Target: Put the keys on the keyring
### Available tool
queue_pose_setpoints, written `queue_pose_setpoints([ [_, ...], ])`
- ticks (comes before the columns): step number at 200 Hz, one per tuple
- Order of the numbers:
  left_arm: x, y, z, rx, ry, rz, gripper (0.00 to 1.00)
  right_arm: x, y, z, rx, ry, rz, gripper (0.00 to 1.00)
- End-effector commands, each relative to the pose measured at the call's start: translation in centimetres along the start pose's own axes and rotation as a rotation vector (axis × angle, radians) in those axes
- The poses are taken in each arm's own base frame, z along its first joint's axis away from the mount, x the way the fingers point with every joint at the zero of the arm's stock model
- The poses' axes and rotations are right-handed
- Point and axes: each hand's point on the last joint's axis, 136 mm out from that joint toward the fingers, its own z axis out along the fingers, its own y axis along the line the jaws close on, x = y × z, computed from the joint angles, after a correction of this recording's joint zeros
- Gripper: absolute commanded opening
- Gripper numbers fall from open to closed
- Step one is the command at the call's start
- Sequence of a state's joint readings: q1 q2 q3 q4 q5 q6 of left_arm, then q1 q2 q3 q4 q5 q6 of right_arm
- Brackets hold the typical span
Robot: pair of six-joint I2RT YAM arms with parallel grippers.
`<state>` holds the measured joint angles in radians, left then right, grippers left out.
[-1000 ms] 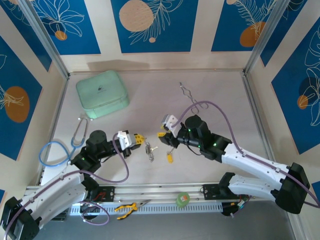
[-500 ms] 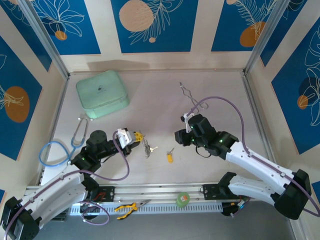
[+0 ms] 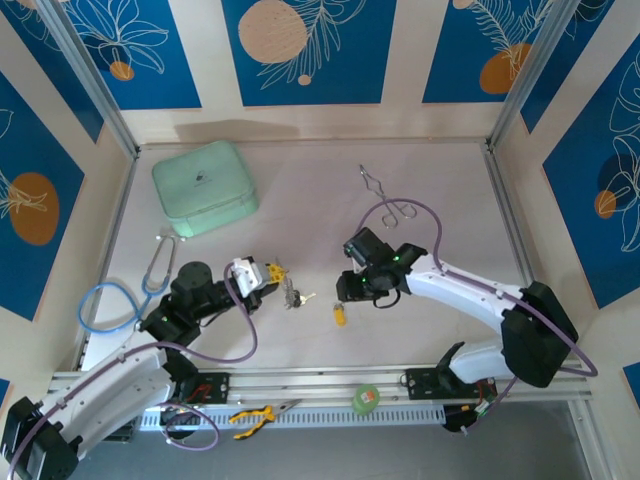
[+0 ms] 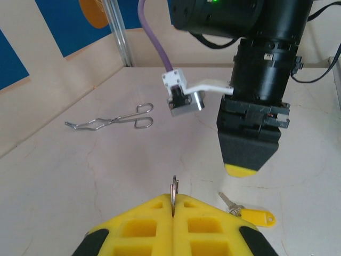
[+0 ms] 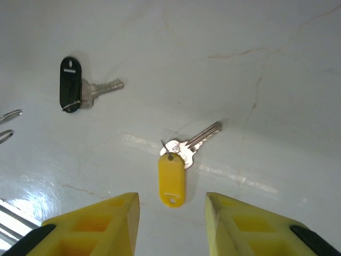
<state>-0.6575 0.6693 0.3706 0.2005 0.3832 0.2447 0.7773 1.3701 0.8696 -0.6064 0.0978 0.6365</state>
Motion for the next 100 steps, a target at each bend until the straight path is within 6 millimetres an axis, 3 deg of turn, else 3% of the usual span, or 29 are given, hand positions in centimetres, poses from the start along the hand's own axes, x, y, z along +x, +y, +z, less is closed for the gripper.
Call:
queue_pose_setpoints([
  [1,0.0,-0.1,-0.2,-0.004,-0.009,0.027,0.00,0.2,1.5,0.7,-0.062,0.050,-0.030,0.37],
  [72,0.3,-0.3,0.0,0.007,-0.002,0.030,0.00,0.2,0.9,1.9,-0.056,0.061,-0.088,0.36],
  [100,0.4,-0.4,0.0,0.012,0.000,0.028,0.00,0.1,0.9,2.3,-0.044,0.075,-0.111,0.39],
])
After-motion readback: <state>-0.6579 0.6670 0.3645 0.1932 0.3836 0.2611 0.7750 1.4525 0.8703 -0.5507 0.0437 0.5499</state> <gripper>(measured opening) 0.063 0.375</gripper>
